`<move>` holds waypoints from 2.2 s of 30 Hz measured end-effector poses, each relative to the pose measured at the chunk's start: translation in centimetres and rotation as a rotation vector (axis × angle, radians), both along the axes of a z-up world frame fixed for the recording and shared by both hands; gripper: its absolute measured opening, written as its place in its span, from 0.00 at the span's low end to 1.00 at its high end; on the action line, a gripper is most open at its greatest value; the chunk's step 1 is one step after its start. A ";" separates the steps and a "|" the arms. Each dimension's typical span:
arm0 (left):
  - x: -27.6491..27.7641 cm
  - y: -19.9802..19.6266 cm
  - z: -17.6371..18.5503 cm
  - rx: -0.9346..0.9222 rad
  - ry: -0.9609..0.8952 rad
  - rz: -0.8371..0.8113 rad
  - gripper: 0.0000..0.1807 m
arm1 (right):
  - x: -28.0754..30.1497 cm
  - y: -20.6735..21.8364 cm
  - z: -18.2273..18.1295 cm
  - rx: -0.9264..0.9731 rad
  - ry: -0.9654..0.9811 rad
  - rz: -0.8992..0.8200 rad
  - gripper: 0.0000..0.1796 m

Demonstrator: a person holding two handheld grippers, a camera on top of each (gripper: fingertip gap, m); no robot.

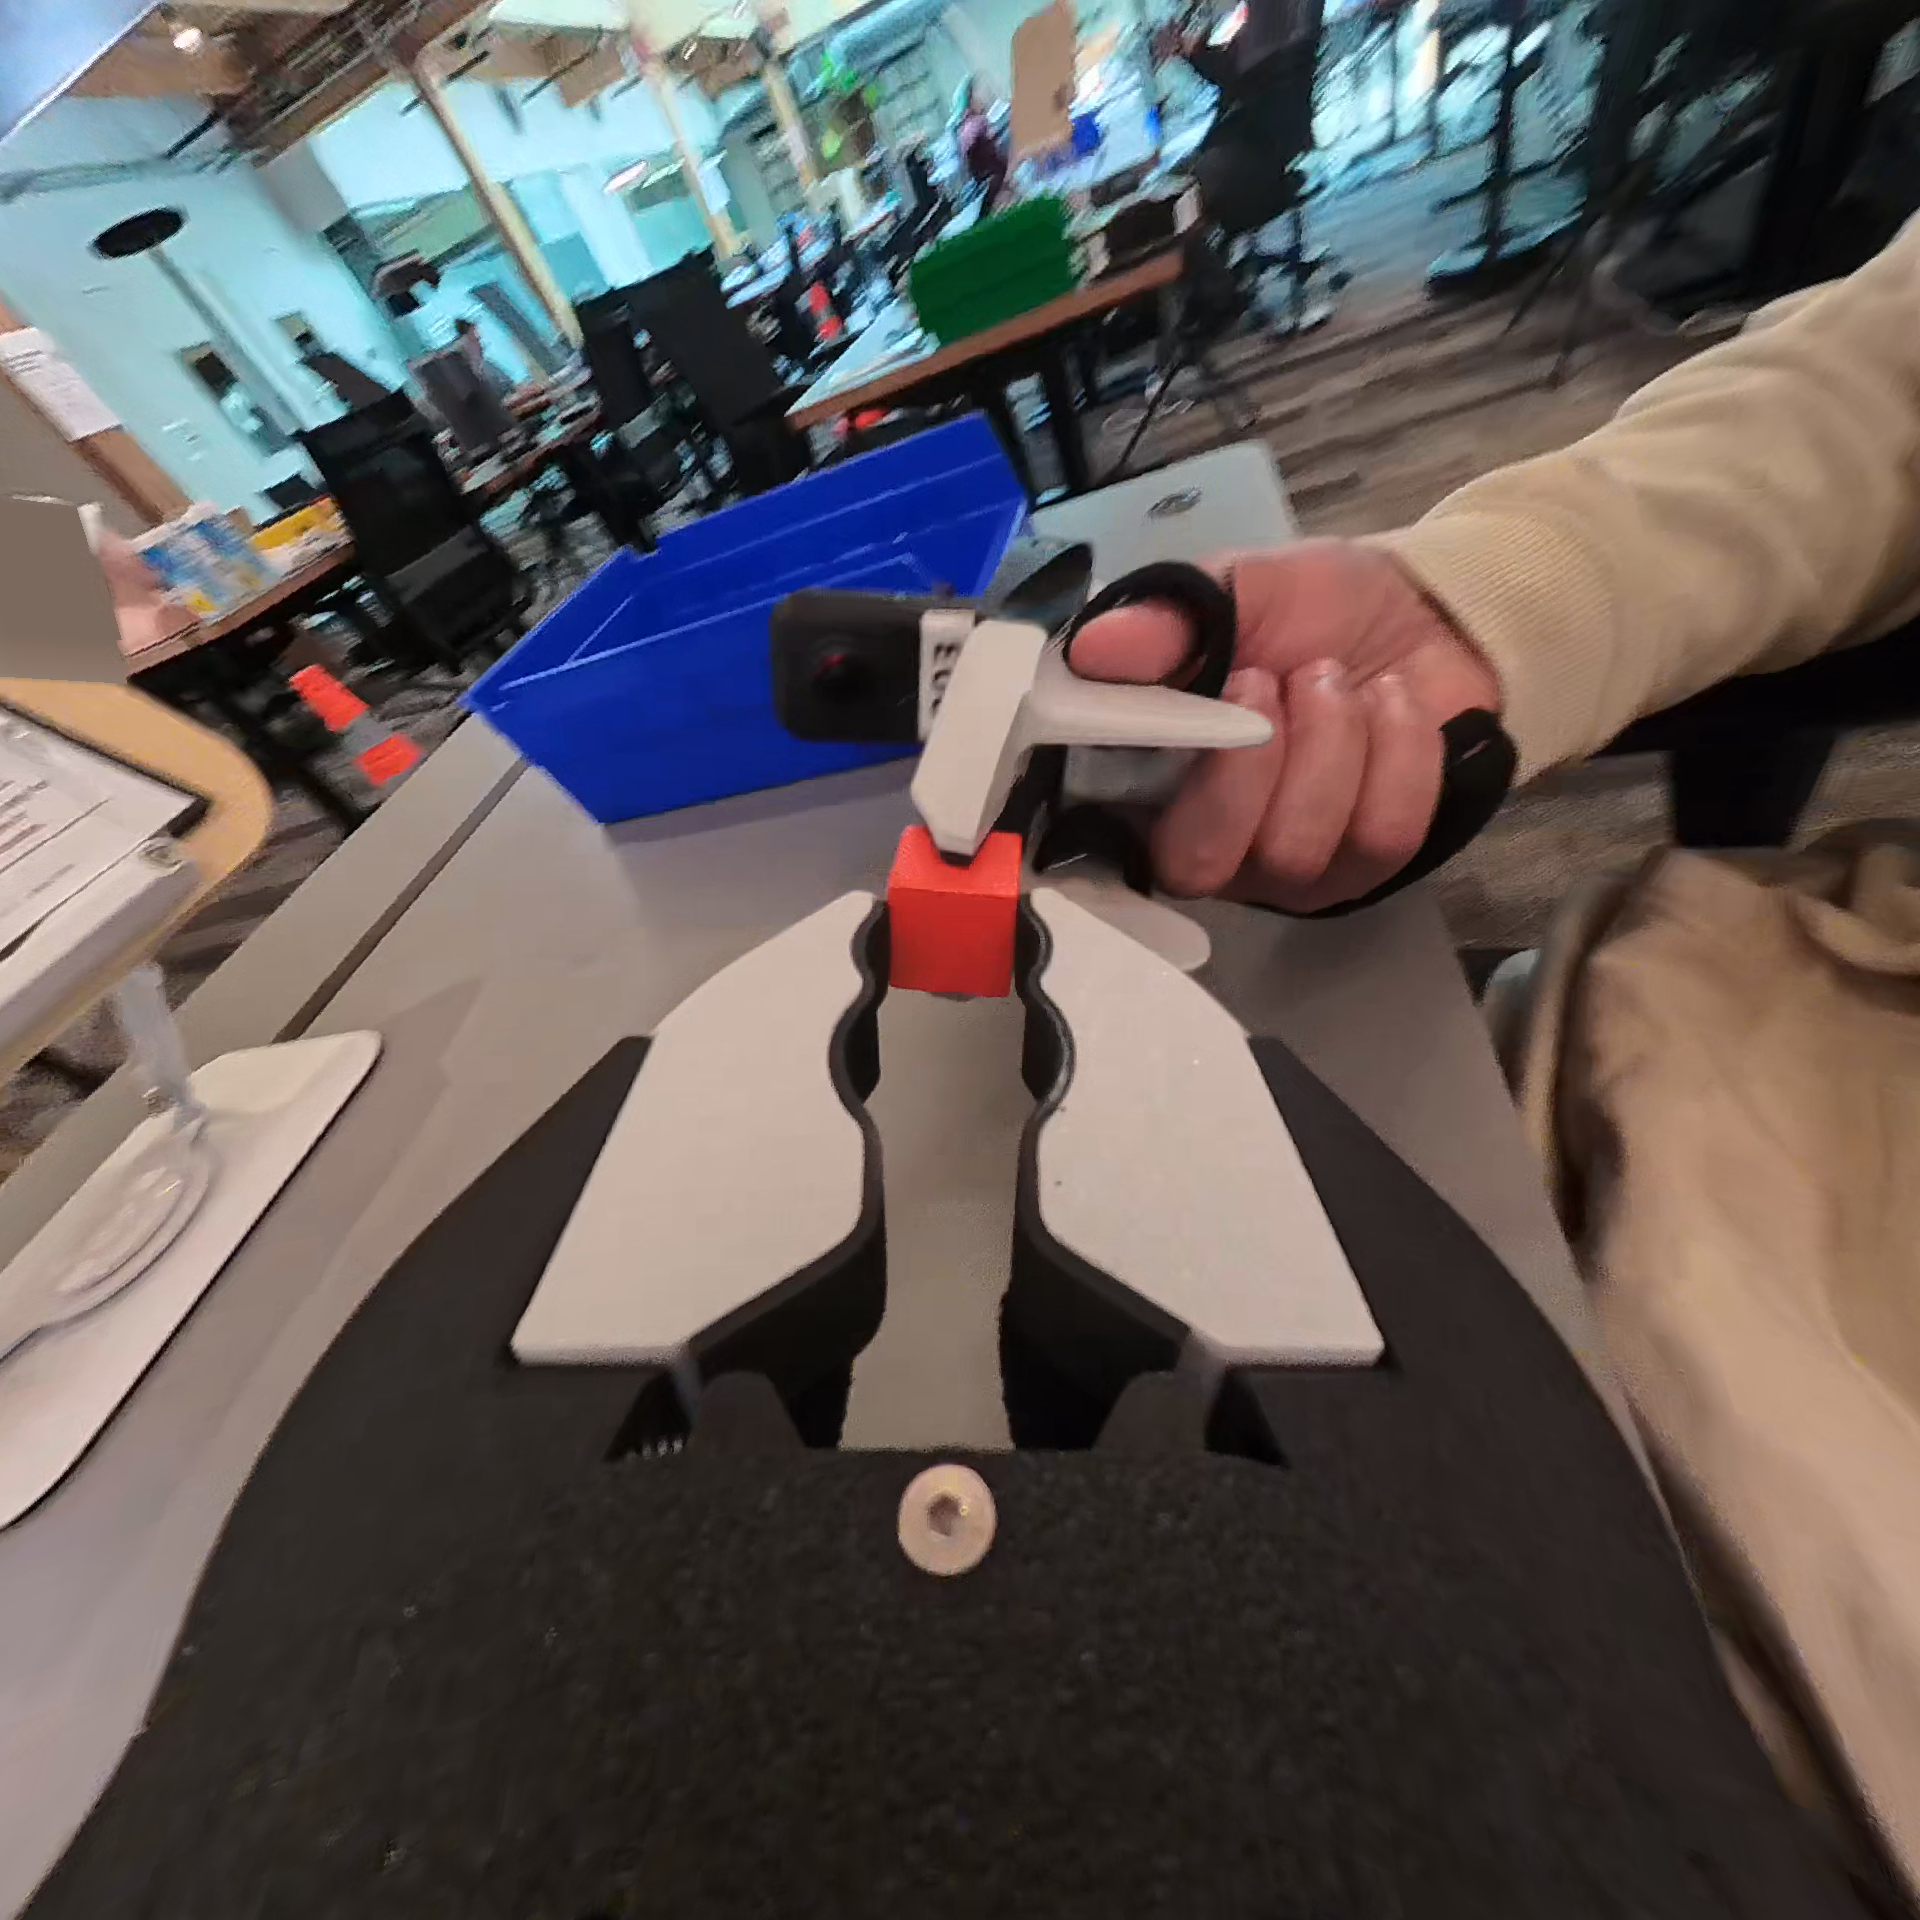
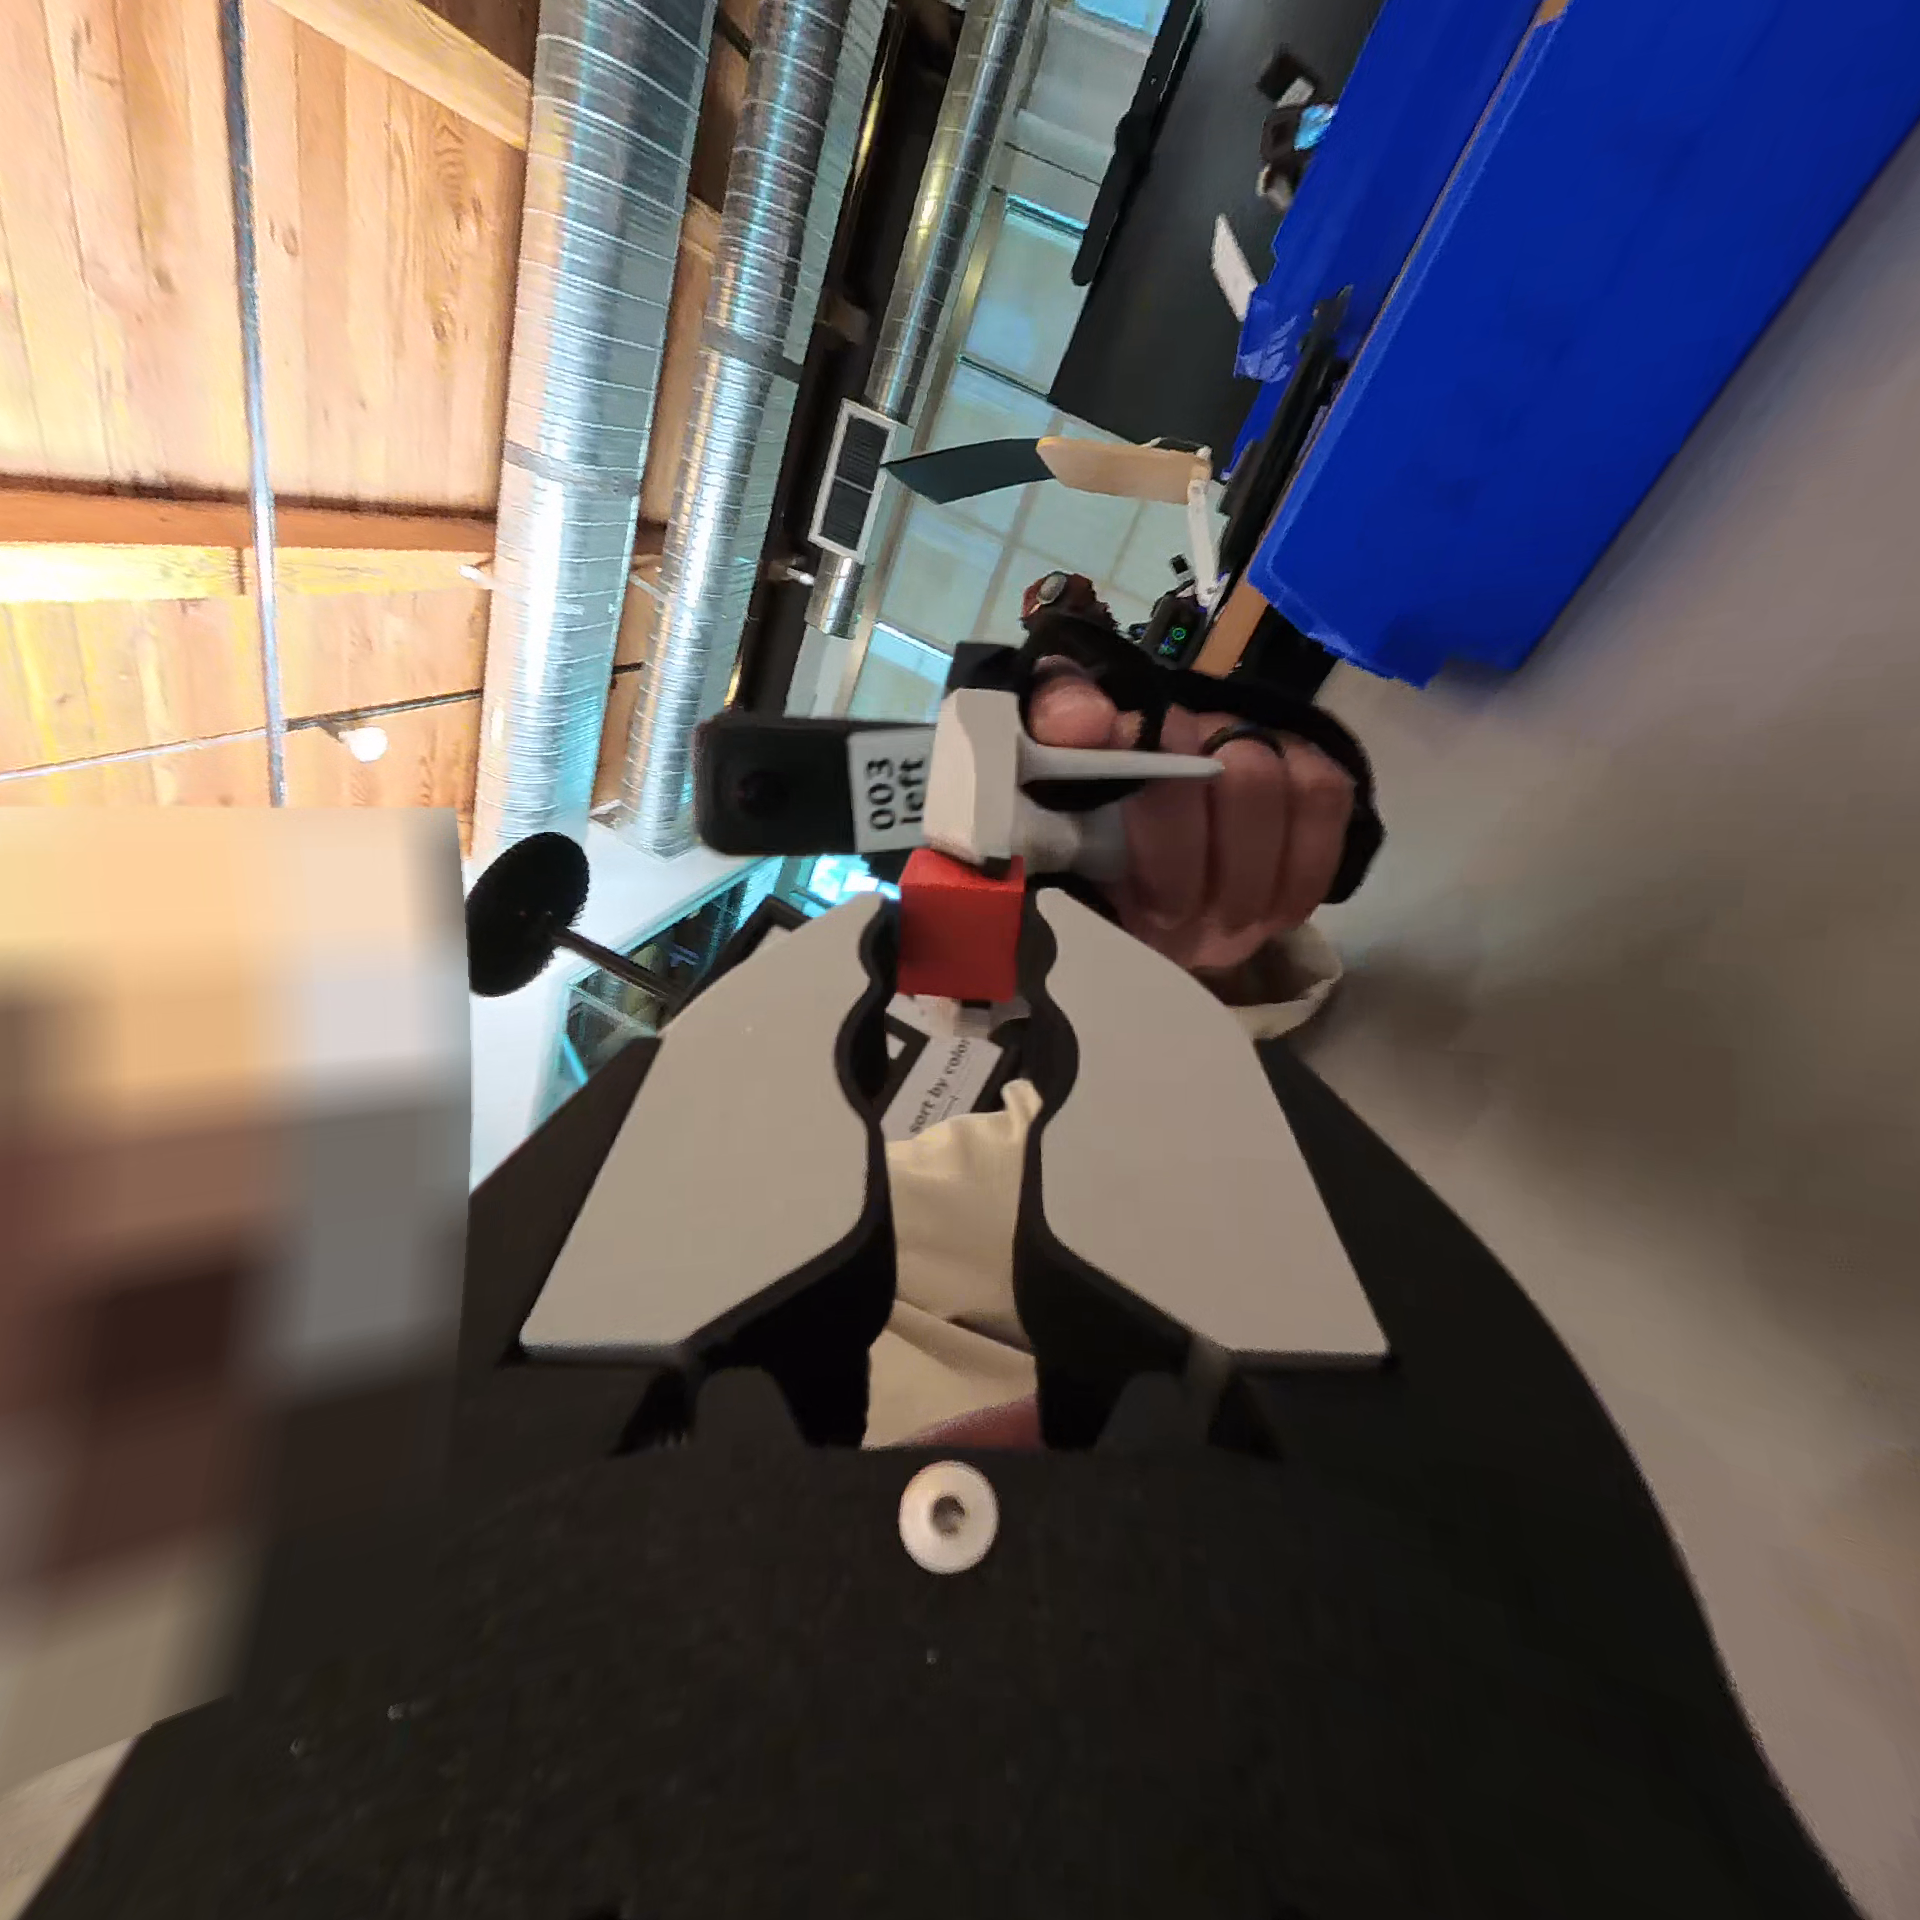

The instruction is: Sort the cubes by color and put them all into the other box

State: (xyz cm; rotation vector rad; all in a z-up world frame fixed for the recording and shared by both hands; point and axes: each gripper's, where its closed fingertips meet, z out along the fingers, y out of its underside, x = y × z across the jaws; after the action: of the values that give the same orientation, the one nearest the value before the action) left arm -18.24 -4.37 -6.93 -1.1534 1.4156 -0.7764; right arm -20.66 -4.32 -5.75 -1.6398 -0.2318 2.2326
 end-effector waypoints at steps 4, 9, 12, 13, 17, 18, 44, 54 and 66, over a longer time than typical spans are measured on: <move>-0.9 -0.1 0.0 0.023 -0.007 0.154 0.20 | 0.8 0.4 -0.8 0.003 -0.037 -0.039 0.12; -8.4 4.4 -1.7 -0.079 0.018 0.731 0.27 | 3.5 1.2 -2.3 0.188 -0.260 -0.223 0.12; -10.4 4.2 -5.0 -0.303 0.055 0.827 0.36 | 5.5 2.5 -3.8 0.378 -0.507 -0.405 0.12; -10.3 3.8 -5.5 -0.349 0.043 0.809 0.36 | 6.2 2.9 -4.1 0.427 -0.576 -0.456 0.12; -10.4 3.5 -6.2 -0.313 0.089 0.811 0.35 | 9.5 3.5 -1.8 0.653 -0.811 -0.578 0.12; -10.4 3.5 -6.1 -0.286 0.104 0.816 0.35 | 12.0 4.3 0.0 0.713 -0.907 -0.660 0.12; -10.0 2.7 -7.5 -0.346 0.176 0.727 0.30 | 45.7 28.5 -12.3 -0.133 -2.014 -0.624 0.18; -10.0 2.7 -7.1 -0.429 0.125 0.726 0.29 | 26.3 14.8 3.4 0.667 -1.407 -0.990 0.22; -9.5 2.1 -6.5 -0.399 0.138 0.684 0.30 | 7.5 0.7 -6.1 0.799 -1.016 -0.632 0.20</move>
State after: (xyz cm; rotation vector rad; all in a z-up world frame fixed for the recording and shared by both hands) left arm -27.71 -2.31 -13.41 -1.8919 0.8810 -0.4952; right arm -13.14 -3.62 -11.86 -1.8125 -0.6338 0.5761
